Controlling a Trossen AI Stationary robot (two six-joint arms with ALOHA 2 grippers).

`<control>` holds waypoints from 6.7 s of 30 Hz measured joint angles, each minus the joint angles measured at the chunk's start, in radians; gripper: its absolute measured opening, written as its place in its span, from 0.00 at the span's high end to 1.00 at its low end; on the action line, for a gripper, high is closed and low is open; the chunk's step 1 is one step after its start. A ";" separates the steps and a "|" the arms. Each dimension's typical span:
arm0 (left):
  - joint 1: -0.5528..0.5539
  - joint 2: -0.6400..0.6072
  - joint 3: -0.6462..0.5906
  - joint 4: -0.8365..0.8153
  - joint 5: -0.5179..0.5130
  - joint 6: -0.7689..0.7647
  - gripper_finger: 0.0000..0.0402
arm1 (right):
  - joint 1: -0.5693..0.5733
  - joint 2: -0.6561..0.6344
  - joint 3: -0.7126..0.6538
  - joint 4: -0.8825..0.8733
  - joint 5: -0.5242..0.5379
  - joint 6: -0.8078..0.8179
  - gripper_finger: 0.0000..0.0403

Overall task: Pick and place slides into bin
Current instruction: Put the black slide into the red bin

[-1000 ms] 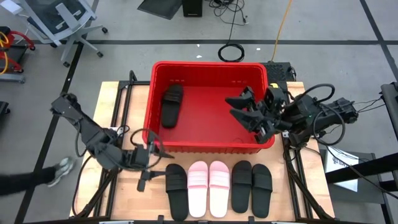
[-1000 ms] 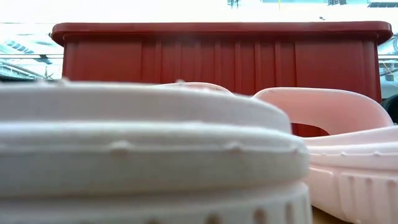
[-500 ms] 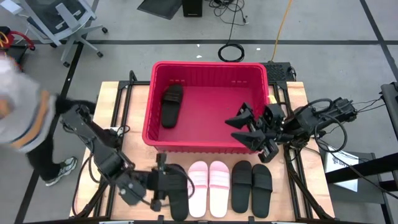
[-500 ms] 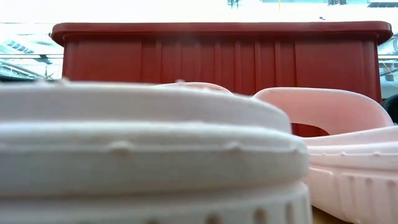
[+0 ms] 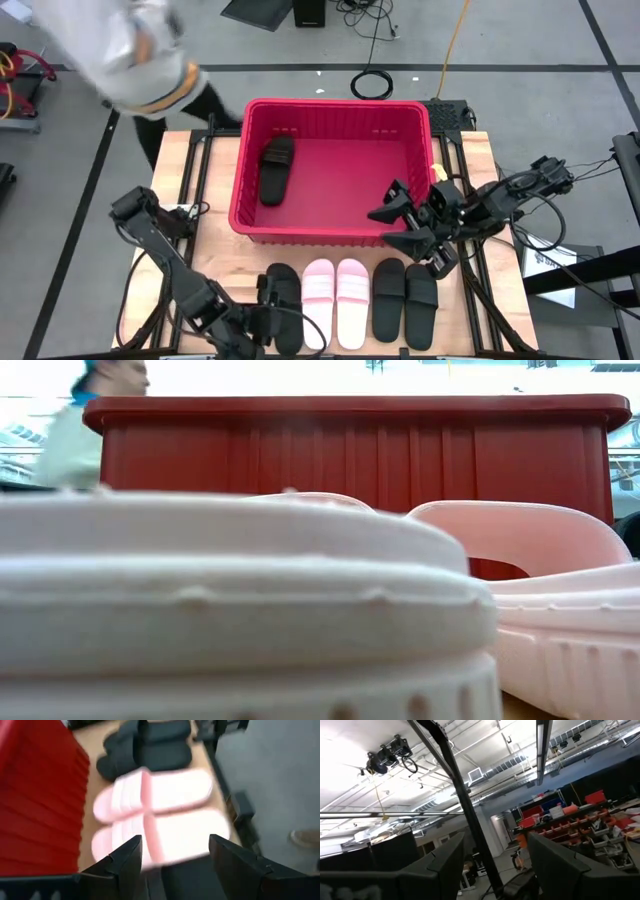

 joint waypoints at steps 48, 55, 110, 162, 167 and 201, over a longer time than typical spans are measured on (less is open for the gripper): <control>0.180 0.241 -0.121 -0.309 0.158 -0.360 0.85 | 0.038 0.014 0.000 -0.026 0.003 0.011 0.49; 0.175 0.240 -0.120 -0.287 0.227 -0.366 0.96 | 0.036 0.021 0.000 -0.045 0.031 0.003 0.49; 0.258 -0.395 -0.117 1.314 0.112 0.796 0.98 | 0.010 0.021 0.000 -0.065 0.082 -0.065 0.49; 1.053 -0.296 0.386 -0.474 0.047 0.941 0.91 | -0.314 0.021 -0.001 0.048 0.186 -0.063 0.49; 1.052 -0.245 0.386 -0.491 0.021 0.924 0.91 | -0.364 0.019 -0.001 0.048 0.186 -0.070 0.49; 1.047 -0.177 0.270 -0.553 -0.050 0.673 0.96 | -0.506 -0.232 0.000 -0.332 0.181 -0.080 0.49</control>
